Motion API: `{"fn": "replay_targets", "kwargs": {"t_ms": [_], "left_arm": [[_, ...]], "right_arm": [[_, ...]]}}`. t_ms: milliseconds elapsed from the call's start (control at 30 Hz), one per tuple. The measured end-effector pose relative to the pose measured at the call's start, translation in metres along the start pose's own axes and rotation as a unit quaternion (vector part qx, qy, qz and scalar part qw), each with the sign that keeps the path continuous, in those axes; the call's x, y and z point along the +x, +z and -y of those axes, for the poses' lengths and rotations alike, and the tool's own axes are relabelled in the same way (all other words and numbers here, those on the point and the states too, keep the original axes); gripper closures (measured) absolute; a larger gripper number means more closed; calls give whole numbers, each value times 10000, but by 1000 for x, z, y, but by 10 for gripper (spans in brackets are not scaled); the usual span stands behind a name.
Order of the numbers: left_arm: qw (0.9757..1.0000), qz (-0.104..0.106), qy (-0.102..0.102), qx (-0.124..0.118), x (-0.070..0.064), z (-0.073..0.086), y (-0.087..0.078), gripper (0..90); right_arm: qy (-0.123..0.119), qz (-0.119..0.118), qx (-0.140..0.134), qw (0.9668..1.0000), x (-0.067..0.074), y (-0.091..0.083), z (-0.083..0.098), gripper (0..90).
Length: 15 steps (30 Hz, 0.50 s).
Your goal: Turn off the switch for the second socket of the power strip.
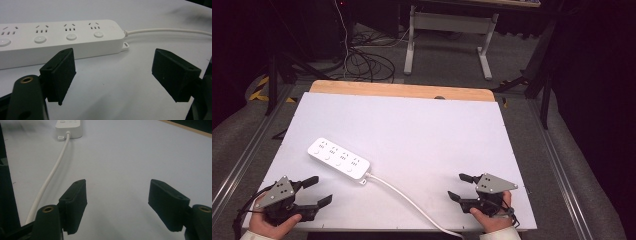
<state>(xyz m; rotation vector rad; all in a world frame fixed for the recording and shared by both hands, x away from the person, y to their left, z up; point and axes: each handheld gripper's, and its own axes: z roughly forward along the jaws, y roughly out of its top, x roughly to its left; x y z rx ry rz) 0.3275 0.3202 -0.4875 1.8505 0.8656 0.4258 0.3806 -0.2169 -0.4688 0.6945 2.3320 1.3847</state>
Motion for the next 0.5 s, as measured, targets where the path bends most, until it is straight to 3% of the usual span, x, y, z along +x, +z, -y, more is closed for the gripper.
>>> {"fn": "replay_targets", "kwargs": {"t_ms": [200,500], "left_arm": [[9999,-60,143,57,0,-1,-3,199],[9997,-95,137,160,2,-1,-3,161]], "right_arm": [[-1,-10,-13,10000,1,0,-1,315],[-7,-7,-6,10000,0,0,0,315]]}}
